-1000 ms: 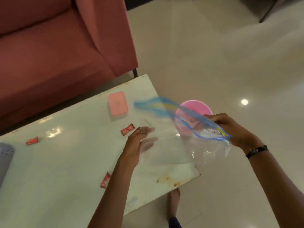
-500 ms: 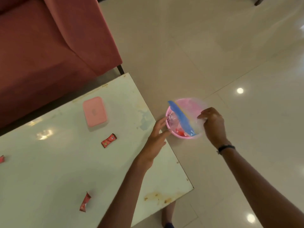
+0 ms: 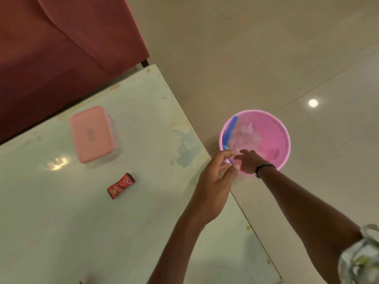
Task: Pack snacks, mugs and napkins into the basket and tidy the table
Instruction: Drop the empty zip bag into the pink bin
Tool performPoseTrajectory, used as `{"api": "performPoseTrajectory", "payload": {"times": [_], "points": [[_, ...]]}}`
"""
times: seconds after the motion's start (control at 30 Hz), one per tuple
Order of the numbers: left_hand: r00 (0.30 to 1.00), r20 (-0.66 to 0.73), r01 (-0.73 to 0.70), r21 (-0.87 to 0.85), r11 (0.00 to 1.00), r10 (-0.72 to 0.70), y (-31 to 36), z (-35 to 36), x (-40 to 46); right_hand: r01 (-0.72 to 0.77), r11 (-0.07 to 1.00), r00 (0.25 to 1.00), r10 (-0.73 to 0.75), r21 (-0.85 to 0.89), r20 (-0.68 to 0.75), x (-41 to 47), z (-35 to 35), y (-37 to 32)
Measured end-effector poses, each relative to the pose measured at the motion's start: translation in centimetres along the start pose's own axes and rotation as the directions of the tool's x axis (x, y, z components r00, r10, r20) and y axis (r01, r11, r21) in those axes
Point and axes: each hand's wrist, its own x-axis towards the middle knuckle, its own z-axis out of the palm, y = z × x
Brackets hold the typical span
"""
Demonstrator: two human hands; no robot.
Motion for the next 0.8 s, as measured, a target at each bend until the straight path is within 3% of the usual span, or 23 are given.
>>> {"api": "performPoseTrajectory", "payload": {"times": [0.17,0.27,0.4,0.5,0.6,0.8], "points": [[0.998,-0.058,-0.019,-0.068,0.997,0.015,-0.8,-0.5,-0.3,-0.098,0.993,0.995,0.097,0.061,0.026,-0.3,-1.7,0.2],[0.990,-0.140,-0.013,-0.104,0.995,-0.001,-0.4,-1.2,-1.6,-0.095,0.971,0.965,0.145,0.220,-0.221,-4.0,-4.1,-1.4],[0.961,-0.261,0.032,-0.214,0.976,-0.089,1.1,-2.9,-4.6,0.136,0.877,0.734,0.224,0.461,-0.641,-13.0,-7.4,-5.6],[0.942,-0.308,0.049,-0.265,0.963,-0.133,2.6,-4.8,-8.4,0.351,0.778,0.612,0.231,0.521,-0.757,-20.0,-9.3,-10.9],[0.920,-0.366,0.024,-0.307,0.951,-0.141,3.9,-7.8,-13.3,0.496,0.730,0.576,0.129,0.470,-0.807,-24.7,-10.0,-16.8],[0.818,-0.543,-0.053,-0.399,0.915,-0.190,3.1,-16.7,-25.0,0.646,0.646,0.606,-0.111,0.407,-0.787,-30.9,-9.0,-30.5]]}}
